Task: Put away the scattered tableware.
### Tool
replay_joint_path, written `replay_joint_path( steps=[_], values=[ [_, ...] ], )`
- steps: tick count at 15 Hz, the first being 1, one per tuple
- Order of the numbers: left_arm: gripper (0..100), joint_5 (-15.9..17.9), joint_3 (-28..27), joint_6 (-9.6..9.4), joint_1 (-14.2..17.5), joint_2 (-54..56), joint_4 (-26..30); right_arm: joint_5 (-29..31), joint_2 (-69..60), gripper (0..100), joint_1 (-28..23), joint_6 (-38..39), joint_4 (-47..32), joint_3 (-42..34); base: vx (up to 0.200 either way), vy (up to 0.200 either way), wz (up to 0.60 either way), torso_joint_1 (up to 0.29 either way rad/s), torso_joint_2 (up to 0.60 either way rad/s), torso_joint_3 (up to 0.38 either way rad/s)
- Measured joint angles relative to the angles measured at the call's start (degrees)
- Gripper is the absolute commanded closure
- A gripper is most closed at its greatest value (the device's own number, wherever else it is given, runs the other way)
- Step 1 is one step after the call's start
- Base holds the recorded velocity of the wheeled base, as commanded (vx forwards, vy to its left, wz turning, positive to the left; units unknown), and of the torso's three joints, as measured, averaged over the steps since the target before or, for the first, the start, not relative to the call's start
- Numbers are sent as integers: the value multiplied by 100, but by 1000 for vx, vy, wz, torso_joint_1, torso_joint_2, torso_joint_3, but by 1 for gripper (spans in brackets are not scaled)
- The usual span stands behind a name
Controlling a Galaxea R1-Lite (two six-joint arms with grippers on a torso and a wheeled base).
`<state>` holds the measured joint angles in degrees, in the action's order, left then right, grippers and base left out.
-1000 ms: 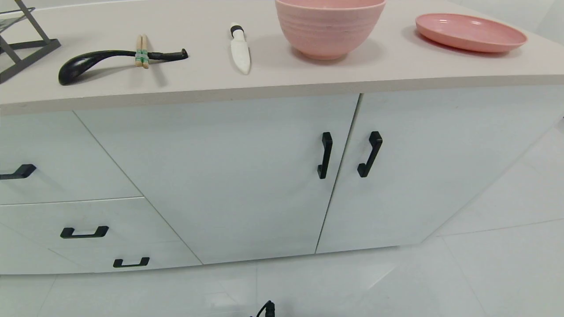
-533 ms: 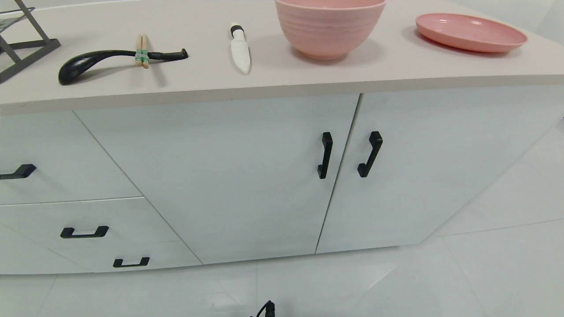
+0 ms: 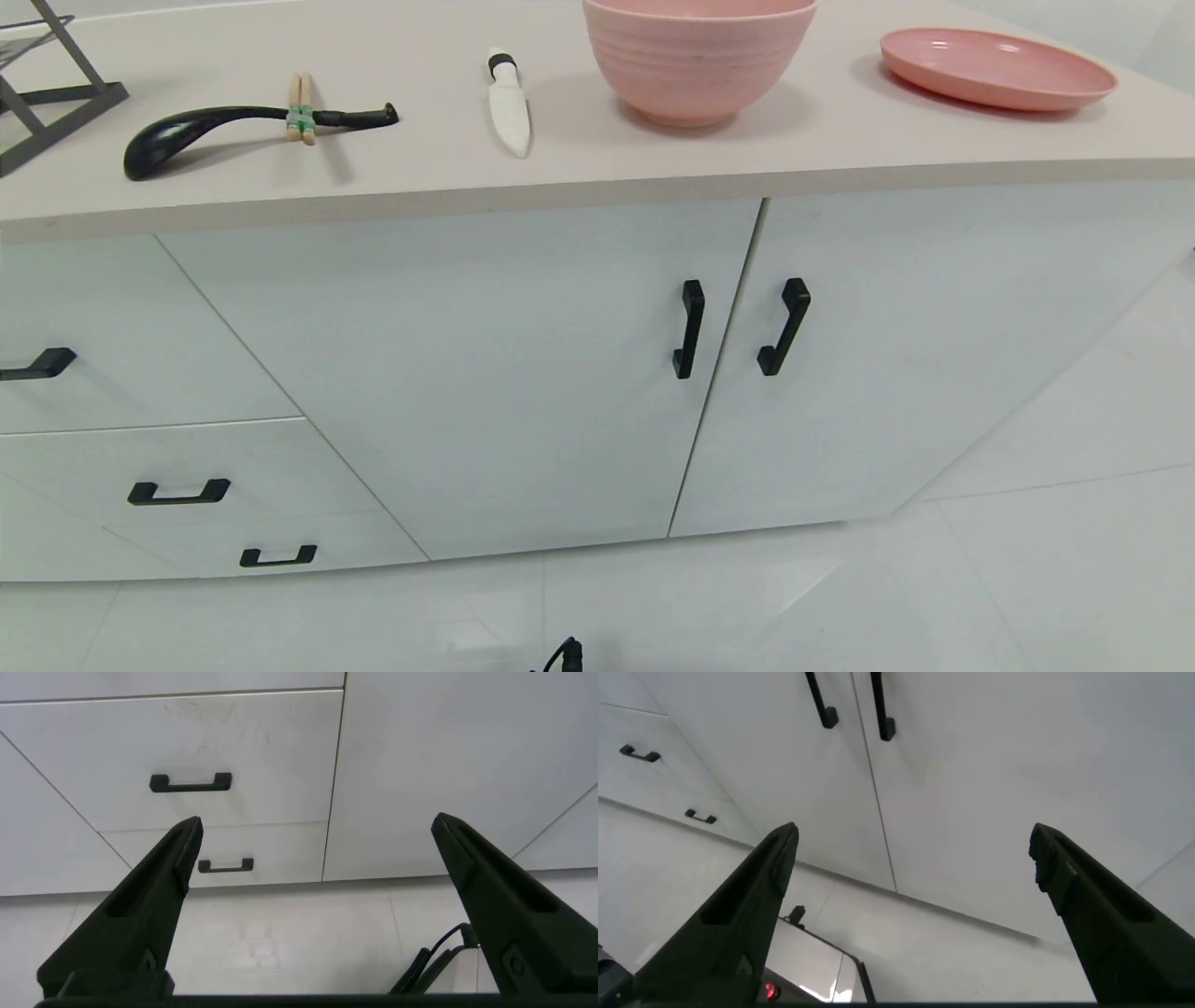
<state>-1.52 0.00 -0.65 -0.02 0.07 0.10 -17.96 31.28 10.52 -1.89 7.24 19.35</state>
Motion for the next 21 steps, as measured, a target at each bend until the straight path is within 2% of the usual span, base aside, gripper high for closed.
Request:
replay_joint_path(
  steps=[5, 7, 9, 12, 14, 17, 21],
  values=[
    [0, -2, 0, 21, 0, 0, 0, 30, 1791, 0, 530, -29, 1208, 262, 0, 0, 0, 0, 0, 0],
    [0, -2, 0, 32, 2, 0, 0, 39, 2306, 0, 717, -207, 1430, 367, 0, 0, 0, 0, 0, 0],
    [0, -2, 0, 32, 2, 0, 0, 37, 2781, 0, 786, -473, 1566, 490, 0, 0, 0, 0, 0, 0],
    [0, -2, 0, 38, 2, 0, 0, -29, 3384, 0, 816, -605, 2171, 631, 0, 0, 0, 0, 0, 0],
    [0, -4, 0, 33, 2, 0, 0, -306, 3597, 0, 841, -631, 2265, 614, 0, 0, 0, 0, 0, 0],
    [0, -6, 0, 38, 2, 0, 0, -325, 3771, 0, 846, -724, 2287, 623, -200, 0, 0, 9, 7, -1],
    [0, -4, 0, 40, 2, 0, 0, -339, 4072, 0, 852, -741, 2417, 739, 0, 0, 0, 0, 0, 0]
  ],
)
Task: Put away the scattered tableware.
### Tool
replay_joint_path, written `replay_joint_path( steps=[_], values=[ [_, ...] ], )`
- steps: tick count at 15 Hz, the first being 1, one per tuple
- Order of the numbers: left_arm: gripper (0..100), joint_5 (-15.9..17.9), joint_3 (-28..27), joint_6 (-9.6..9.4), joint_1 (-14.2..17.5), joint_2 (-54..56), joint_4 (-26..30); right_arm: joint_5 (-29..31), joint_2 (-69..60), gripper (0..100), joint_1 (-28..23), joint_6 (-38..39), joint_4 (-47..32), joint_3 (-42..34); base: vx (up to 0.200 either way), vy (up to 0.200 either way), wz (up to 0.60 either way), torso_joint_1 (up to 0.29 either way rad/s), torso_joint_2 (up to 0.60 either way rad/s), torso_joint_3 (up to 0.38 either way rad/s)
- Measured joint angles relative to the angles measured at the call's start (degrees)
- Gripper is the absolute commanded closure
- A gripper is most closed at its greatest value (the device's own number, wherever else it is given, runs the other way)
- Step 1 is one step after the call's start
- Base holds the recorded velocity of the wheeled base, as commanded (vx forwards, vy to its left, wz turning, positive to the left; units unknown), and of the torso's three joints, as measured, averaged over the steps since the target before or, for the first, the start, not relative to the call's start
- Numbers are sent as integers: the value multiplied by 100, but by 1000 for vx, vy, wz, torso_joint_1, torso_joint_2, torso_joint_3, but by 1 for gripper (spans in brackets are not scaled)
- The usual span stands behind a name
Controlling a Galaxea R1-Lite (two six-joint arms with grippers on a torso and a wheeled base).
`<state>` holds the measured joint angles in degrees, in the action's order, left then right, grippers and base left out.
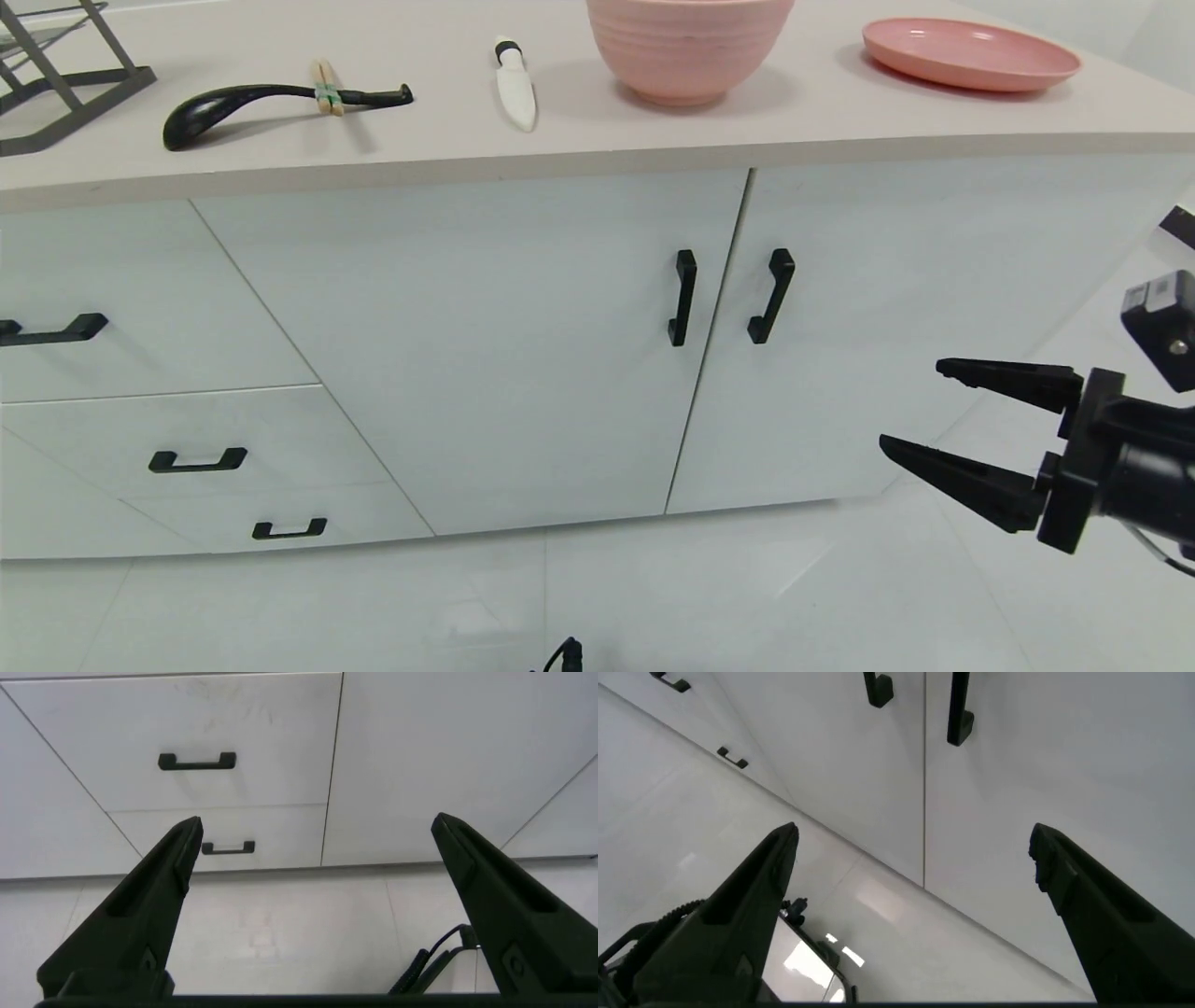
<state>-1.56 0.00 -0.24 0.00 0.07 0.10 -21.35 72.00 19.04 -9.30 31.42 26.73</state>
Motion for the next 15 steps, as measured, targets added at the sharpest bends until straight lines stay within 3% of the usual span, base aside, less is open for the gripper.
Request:
replay_joint_path(
  steps=[6, 8, 10, 12, 13, 15],
  values=[
    [0, 34, 0, -82, -2, 0, -7, 0, 525, 0, 217, -49, 345, 250, 0, 0, 0, 0, 0, 0],
    [0, 276, 0, -123, -7, 0, -39, 0, 564, 0, 291, -82, 706, 72, 0, 0, 0, 0, 0, 0],
    [0, 372, -165, -87, -2, -12, -633, 5, 581, 0, 293, -85, 1134, -212, 0, 0, 0, 0, 0, 0],
    [0, 508, -1039, -46, -29, -152, -863, 13, 575, 0, 295, -85, 1186, -332, 0, 0, 0, 0, 0, 0],
    [0, 744, -1598, -13, -93, -274, -830, 16, 545, 0, 297, -85, 1193, -364, 0, 0, 0, 0, 0, 0],
    [0, 1554, -2387, 84, -556, -640, -685, 17, 394, 0, 291, -88, 1193, -477, 0, 0, 0, 0, 0, 0]
  ],
)
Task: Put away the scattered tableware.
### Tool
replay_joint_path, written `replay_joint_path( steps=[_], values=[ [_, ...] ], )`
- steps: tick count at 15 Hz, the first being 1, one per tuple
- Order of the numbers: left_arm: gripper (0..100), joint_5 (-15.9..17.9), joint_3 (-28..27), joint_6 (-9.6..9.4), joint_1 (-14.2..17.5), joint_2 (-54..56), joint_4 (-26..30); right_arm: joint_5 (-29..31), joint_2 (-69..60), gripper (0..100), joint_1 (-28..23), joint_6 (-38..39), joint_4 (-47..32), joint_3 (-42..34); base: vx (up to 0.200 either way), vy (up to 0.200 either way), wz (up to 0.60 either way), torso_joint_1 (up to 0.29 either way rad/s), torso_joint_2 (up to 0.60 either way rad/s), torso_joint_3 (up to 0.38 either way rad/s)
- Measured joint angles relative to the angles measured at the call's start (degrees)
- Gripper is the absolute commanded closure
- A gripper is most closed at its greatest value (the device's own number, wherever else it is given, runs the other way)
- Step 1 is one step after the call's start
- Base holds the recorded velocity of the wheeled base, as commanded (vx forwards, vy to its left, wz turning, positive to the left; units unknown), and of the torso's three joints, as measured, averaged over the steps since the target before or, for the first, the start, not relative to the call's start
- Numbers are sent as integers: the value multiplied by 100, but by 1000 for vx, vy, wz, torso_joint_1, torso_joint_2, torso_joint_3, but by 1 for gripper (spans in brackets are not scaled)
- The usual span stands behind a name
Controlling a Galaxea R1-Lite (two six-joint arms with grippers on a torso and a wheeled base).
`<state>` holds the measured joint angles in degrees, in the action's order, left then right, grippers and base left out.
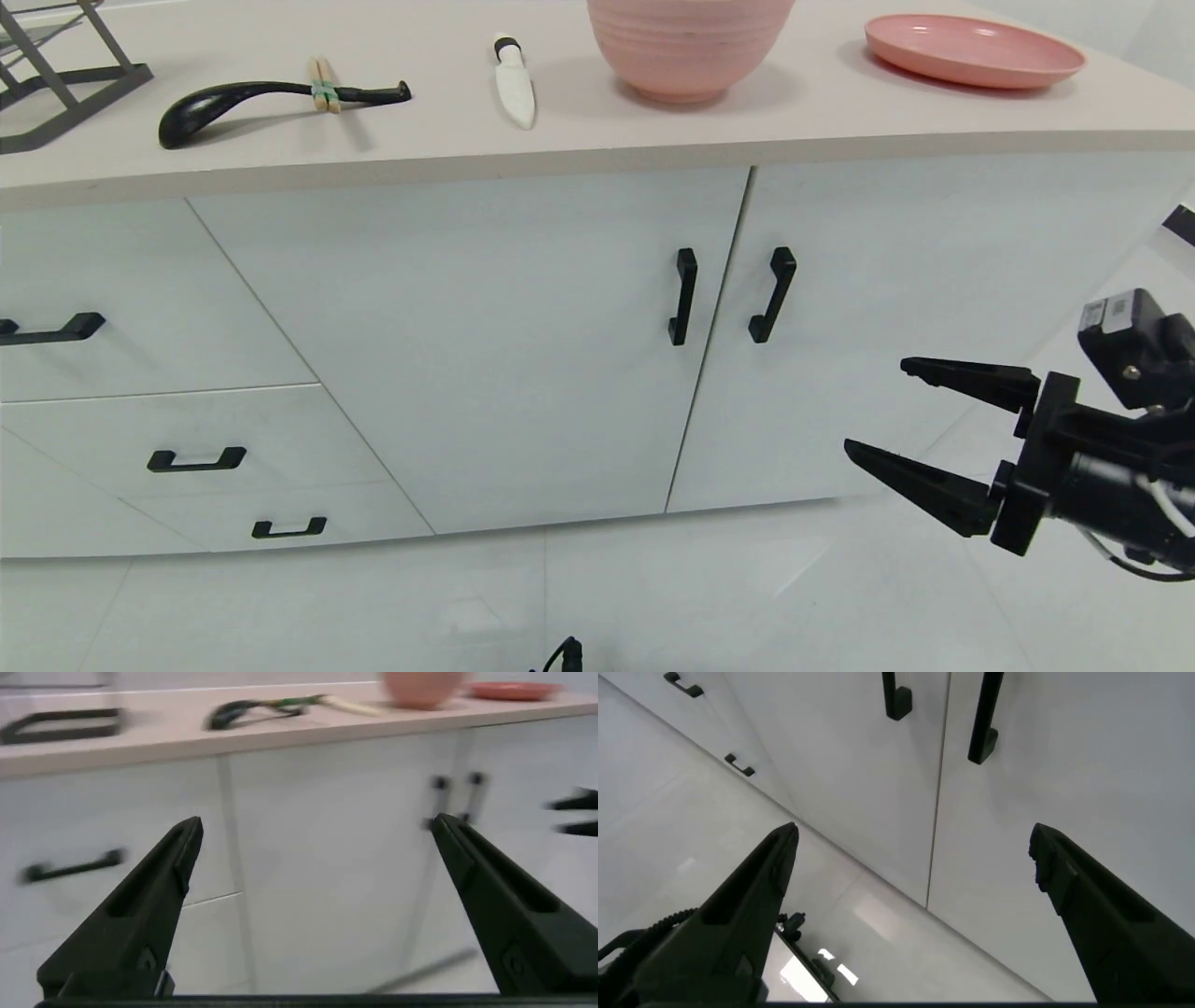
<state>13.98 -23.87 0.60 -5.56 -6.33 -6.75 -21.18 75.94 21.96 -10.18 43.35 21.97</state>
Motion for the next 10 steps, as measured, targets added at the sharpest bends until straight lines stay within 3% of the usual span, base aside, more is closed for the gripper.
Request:
replay_joint_path(
  steps=[2, 4, 5, 7, 9, 10],
  values=[
    [0, 673, -239, 16, -425, -434, 38, -4, -243, 0, -5, 2, -11, -150, 0, 0, 0, 0, 0, 0],
    [0, 1387, -421, -126, -673, -1051, 27, -4, -555, 0, -60, 0, -41, -273, 0, 0, 0, 0, 0, 0],
    [0, 1814, -521, -338, -741, -1445, 20, -6, -691, 0, -138, 2, -51, -323, 0, 0, 0, 0, 0, 0],
    [0, 2751, -664, -1053, -863, -2181, 16, -6, -855, 0, -204, -7, -52, -393, 0, 0, 0, 0, 0, 0],
    [0, 3181, -744, -1715, -1191, -2834, 20, -6, -929, 0, -250, -9, -52, -458, 0, 0, 0, 0, 0, 0],
    [0, 3209, -761, -1920, -1331, -3121, 20, -12, -944, 0, -297, -7, -52, -491, 0, 0, 0, 0, 0, 0]
  ],
)
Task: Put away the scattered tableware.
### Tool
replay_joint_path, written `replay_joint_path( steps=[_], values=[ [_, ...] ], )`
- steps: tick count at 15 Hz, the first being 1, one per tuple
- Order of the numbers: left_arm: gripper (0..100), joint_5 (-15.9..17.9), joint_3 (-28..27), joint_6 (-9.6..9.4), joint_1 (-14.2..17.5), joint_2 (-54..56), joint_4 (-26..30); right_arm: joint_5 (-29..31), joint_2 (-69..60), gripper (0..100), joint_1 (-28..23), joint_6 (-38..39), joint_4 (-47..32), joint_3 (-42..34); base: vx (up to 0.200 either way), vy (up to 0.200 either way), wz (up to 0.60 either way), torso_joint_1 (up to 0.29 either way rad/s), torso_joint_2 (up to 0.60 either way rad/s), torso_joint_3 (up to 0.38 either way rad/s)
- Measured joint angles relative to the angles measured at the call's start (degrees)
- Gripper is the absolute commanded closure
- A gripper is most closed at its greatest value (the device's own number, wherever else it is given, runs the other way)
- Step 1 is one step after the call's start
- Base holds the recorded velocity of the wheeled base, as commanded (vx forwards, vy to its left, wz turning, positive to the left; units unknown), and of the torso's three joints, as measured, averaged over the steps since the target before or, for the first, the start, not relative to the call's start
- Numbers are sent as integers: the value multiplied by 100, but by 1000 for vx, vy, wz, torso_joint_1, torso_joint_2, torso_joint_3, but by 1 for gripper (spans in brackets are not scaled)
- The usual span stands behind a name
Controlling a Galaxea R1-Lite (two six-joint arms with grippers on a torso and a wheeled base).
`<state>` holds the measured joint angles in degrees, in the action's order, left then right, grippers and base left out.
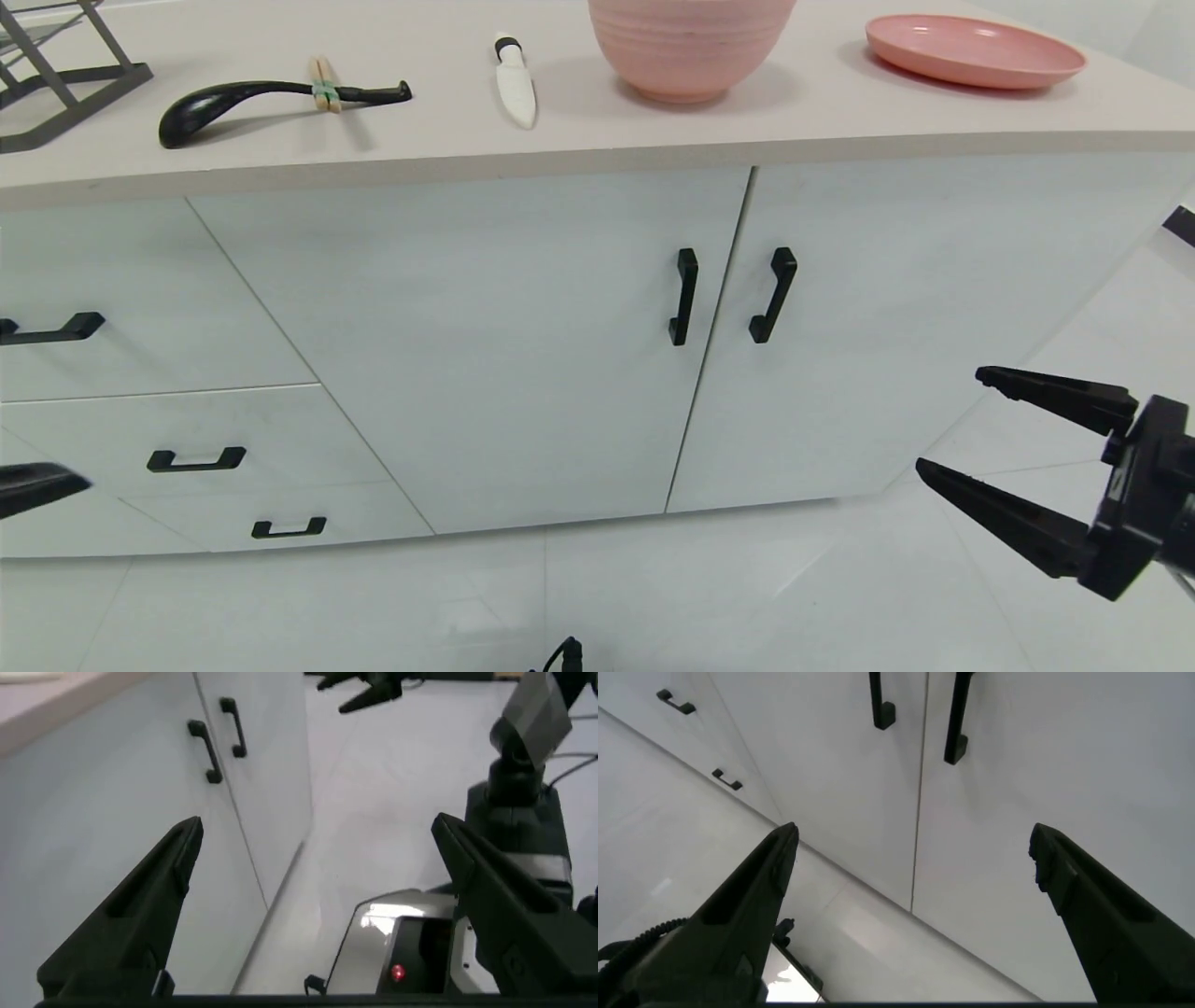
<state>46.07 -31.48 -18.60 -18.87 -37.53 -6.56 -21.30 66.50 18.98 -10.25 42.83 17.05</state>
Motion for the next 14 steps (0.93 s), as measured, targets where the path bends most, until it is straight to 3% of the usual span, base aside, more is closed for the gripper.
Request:
replay_joint_path(
  steps=[3, 6, 10, 13, 14],
  values=[
    [0, 13, -29, -707, -227, -800, -4, -13, -5, 0, -140, 0, 4, -105, 0, 0, 0, 0, 0, 0],
    [0, -296, -179, -1150, -635, -1629, -83, -34, 59, 0, -168, -26, 44, -132, 0, 0, 0, 0, 0, 0],
    [0, -647, -512, -1219, -1740, -2896, -661, -399, 605, 0, -74, -140, 738, -151, 0, 0, 0, 0, 0, 0],
    [0, -736, -798, -1142, -2157, -4105, -1969, -829, 1387, 0, -2, -211, 1681, -61, 0, 0, 0, 0, 0, 0],
    [0, -747, -890, -934, -2222, -4443, -2475, -950, 1641, 0, 17, -223, 1920, 6, 0, 0, 0, 0, 0, 0]
  ],
)
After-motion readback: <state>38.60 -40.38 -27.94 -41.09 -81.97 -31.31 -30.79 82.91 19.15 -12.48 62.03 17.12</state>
